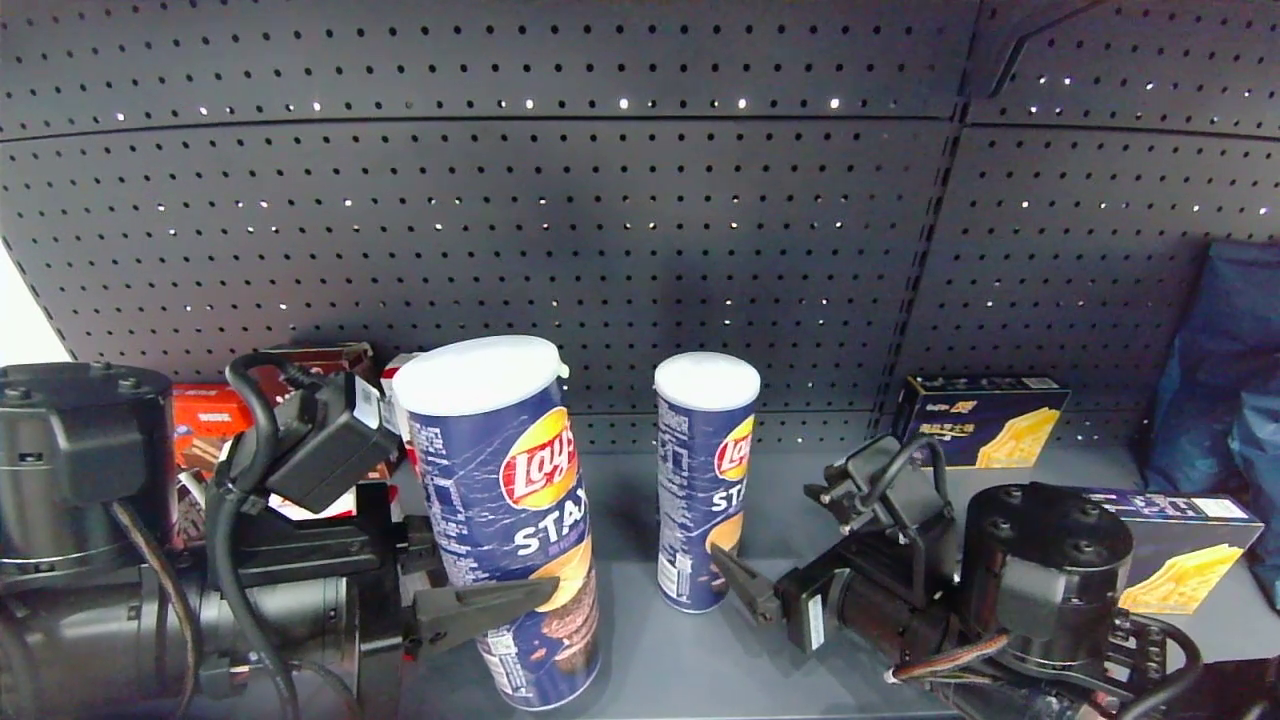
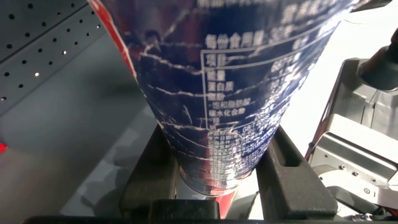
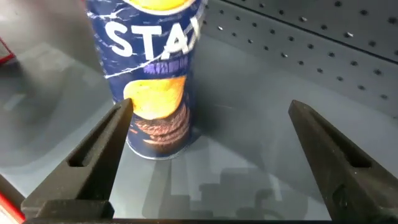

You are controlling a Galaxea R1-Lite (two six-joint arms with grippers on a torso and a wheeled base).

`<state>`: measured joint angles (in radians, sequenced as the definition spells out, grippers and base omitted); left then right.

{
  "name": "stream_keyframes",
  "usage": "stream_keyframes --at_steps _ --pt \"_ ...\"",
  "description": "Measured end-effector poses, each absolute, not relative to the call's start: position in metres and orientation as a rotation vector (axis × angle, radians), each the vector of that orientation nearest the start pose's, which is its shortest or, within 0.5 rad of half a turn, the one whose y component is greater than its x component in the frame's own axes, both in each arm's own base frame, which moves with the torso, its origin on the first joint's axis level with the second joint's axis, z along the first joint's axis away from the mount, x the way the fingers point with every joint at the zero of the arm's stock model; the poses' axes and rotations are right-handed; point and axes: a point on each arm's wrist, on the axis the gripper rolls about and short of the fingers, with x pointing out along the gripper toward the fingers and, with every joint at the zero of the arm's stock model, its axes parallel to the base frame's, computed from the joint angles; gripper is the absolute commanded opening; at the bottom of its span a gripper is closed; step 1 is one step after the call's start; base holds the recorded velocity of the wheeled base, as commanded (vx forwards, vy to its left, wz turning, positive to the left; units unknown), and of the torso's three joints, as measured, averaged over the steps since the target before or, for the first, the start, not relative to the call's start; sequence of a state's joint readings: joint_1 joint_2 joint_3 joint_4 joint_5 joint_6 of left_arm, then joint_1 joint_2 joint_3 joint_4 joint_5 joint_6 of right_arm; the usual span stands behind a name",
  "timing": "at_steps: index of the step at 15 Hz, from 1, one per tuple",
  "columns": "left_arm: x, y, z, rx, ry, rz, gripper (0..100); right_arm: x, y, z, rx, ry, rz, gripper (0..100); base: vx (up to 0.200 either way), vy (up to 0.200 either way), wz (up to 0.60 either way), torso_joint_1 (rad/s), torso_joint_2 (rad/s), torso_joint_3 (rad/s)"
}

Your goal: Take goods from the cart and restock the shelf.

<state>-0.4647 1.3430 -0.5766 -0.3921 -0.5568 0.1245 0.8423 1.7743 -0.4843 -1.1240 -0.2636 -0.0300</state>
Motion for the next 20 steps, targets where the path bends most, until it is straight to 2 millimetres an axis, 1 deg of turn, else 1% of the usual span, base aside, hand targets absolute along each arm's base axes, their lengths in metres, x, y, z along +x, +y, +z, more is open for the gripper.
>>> stream_keyframes --at_steps 3,7,9,11,14,17,20 --pt "0.176 -0.101 0.189 0.094 0.328 -1.032 0 0.197 0.216 0.13 -0.114 0.126 0.587 100 0.0 0.0 0.0 0.0 0.0 0.0" --pt "0.175 -0.101 0.187 0.093 0.334 -1.032 0 0.193 0.229 0.126 -0.118 0.132 0.626 100 0.0 0.0 0.0 0.0 0.0 0.0" --pt "0.175 -0.101 0.187 0.093 0.334 -1.032 0 0.189 0.232 0.124 -0.12 0.139 0.64 100 0.0 0.0 0.0 0.0 0.0 0.0" --pt "0.175 -0.101 0.187 0.093 0.334 -1.032 0 0.189 0.23 0.124 -0.117 0.139 0.635 100 0.0 0.0 0.0 0.0 0.0 0.0" --pt "0.175 -0.101 0.187 0.093 0.334 -1.032 0 0.196 0.228 0.128 -0.09 0.129 0.619 100 0.0 0.0 0.0 0.0 0.0 0.0" --pt "0.175 -0.101 0.187 0.093 0.334 -1.032 0 0.207 0.235 0.132 -0.065 0.11 0.606 100 0.0 0.0 0.0 0.0 0.0 0.0" --pt "0.174 -0.101 0.187 0.093 0.336 -1.032 0 0.224 0.247 0.131 -0.043 0.083 0.592 100 0.0 0.0 0.0 0.0 0.0 0.0"
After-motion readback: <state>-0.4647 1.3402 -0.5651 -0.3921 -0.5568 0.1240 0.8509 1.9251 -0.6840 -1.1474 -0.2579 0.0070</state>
